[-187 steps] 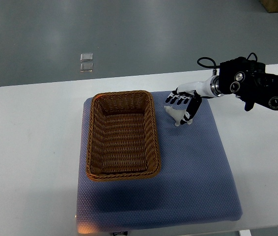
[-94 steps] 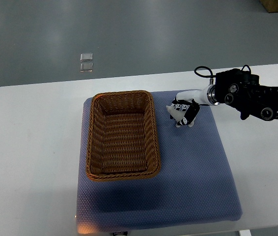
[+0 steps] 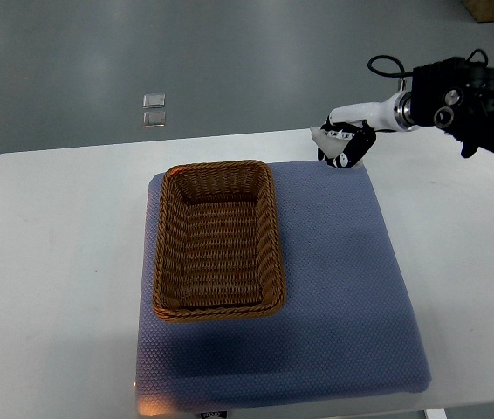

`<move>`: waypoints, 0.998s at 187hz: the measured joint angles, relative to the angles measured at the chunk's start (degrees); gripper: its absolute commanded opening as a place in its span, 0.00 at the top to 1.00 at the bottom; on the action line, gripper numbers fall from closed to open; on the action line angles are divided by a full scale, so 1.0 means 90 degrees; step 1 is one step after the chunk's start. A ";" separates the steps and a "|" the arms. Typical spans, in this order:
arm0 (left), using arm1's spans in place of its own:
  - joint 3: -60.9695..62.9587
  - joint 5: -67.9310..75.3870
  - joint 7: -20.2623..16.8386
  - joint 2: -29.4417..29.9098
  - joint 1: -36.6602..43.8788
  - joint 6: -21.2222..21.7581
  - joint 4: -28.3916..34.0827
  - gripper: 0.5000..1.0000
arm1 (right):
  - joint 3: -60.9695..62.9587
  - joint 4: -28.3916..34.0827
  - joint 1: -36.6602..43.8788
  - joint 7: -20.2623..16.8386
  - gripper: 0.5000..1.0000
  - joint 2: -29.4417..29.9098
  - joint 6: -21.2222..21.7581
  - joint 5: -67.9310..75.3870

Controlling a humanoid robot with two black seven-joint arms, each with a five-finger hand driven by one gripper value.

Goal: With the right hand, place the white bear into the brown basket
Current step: 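Lift the bear with the right hand off the mat, then carry the bear over the brown basket and lower it inside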

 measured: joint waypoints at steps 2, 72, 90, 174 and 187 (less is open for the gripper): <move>0.0000 0.0000 0.0000 0.0000 0.0000 0.0000 0.0000 0.00 | 0.0000 0.0067 0.0087 0.0000 1.00 -0.0069 0.0036 0.0055; 0.0010 0.0000 0.0000 0.0000 0.0000 -0.0004 -0.0034 0.00 | -0.0026 0.0868 0.1014 -0.0005 1.00 -0.0584 0.0284 0.0766; 0.0009 0.0000 0.0000 0.0000 0.0000 -0.0009 -0.0034 0.00 | -0.0028 0.0869 0.0973 0.0007 1.00 -0.0258 0.0205 0.1043; 0.0005 0.0000 0.0000 0.0000 0.0000 -0.0010 -0.0021 0.00 | -0.0312 -0.0219 0.0428 0.0140 1.00 0.2364 -0.0335 0.1255; 0.0008 0.0000 0.0000 0.0000 0.0000 -0.0010 -0.0024 0.00 | -0.0353 -0.0401 0.0272 0.0146 1.00 0.2665 -0.0419 0.1235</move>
